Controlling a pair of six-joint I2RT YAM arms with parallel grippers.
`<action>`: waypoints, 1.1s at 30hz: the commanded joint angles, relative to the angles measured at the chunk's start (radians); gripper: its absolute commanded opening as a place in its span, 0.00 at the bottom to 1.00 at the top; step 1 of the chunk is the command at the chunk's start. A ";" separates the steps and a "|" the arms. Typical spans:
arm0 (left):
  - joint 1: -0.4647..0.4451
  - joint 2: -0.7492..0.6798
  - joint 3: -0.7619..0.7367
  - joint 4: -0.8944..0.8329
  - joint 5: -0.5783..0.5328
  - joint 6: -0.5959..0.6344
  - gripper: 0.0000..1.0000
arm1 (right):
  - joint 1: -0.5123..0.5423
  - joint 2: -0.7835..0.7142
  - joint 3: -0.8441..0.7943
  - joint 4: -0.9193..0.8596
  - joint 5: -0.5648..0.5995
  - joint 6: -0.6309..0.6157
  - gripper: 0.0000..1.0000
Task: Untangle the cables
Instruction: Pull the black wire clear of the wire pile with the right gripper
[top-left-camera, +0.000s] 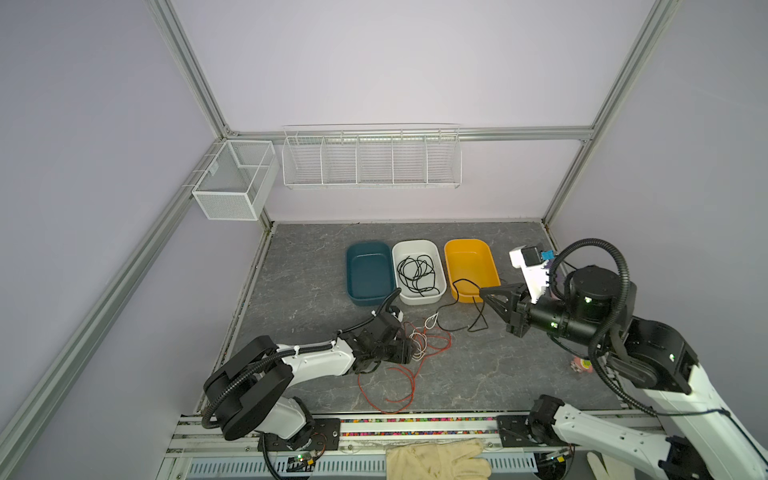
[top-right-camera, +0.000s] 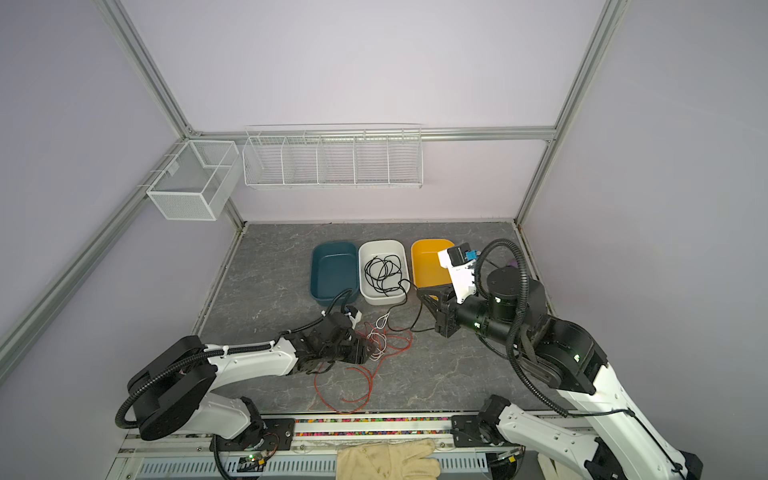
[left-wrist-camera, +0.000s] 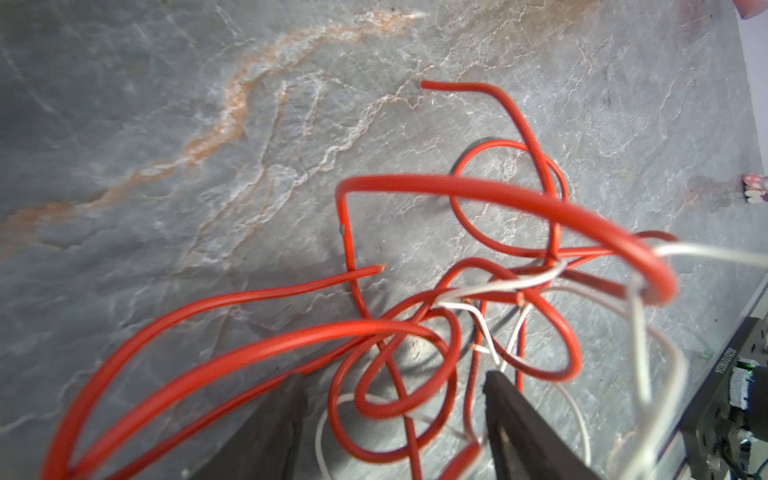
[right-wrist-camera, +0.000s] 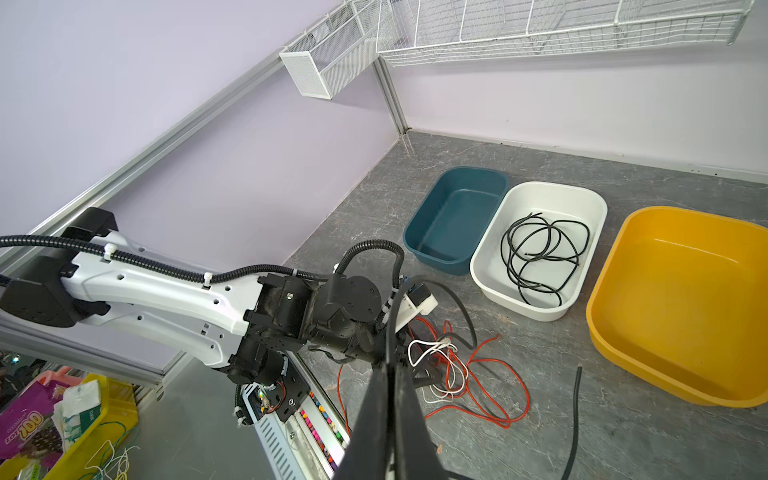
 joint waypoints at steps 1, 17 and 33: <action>0.015 0.025 -0.012 -0.009 0.006 0.000 0.68 | -0.005 -0.010 0.046 -0.028 0.021 -0.029 0.07; 0.098 0.000 -0.030 -0.013 0.023 0.000 0.11 | -0.005 -0.061 0.125 -0.107 0.060 -0.059 0.07; 0.202 -0.059 -0.037 -0.117 -0.024 0.014 0.00 | -0.005 -0.110 0.240 -0.232 0.146 -0.095 0.07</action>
